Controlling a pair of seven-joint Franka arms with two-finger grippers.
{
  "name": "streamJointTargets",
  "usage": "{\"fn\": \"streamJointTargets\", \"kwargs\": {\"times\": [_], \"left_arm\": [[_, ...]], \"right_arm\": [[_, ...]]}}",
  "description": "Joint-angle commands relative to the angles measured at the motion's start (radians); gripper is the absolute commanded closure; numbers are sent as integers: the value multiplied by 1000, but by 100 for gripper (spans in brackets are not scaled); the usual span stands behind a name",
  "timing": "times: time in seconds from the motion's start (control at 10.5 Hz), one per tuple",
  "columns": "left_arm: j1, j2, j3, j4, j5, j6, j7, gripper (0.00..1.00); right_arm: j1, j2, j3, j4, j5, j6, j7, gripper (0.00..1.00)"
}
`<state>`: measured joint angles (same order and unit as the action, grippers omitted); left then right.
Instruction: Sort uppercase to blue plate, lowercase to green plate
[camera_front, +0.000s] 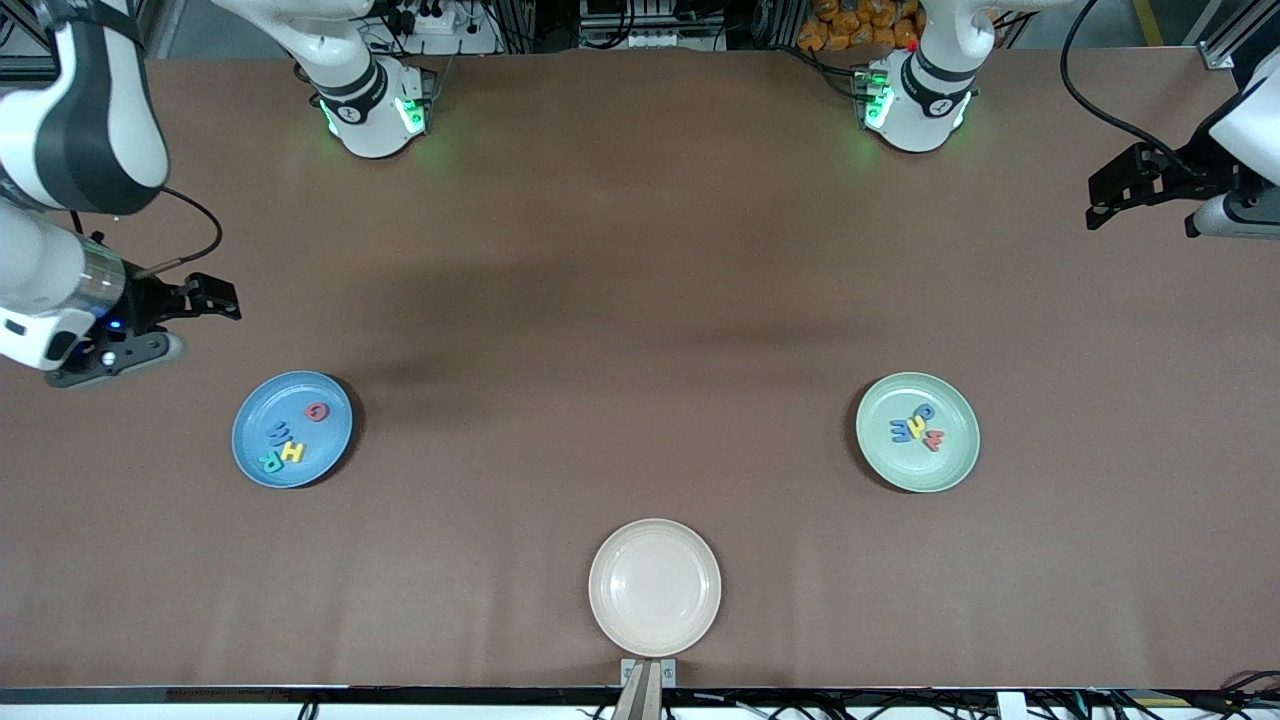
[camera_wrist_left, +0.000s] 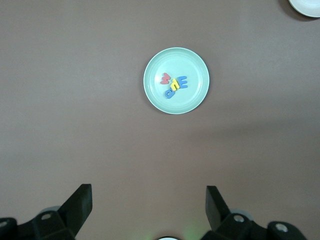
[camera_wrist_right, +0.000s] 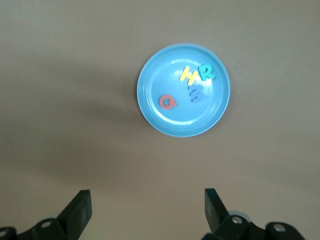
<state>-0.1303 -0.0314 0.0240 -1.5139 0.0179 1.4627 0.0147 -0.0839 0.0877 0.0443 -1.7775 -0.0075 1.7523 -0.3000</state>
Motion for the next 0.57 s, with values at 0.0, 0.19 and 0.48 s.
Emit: {"fn": "streamJointTargets", "kwargs": {"times": [0.0, 0.19, 0.48], "left_arm": [[-2, -9, 4, 4, 20, -13, 7, 0], [-2, -9, 5, 6, 20, -13, 8, 0], [-2, -9, 4, 9, 17, -13, 5, 0]], "right_arm": [[20, -29, -21, 105, 24, -89, 73, 0], [55, -28, -93, 193, 26, -137, 97, 0], [62, -28, -103, 326, 26, -288, 145, 0]]}}
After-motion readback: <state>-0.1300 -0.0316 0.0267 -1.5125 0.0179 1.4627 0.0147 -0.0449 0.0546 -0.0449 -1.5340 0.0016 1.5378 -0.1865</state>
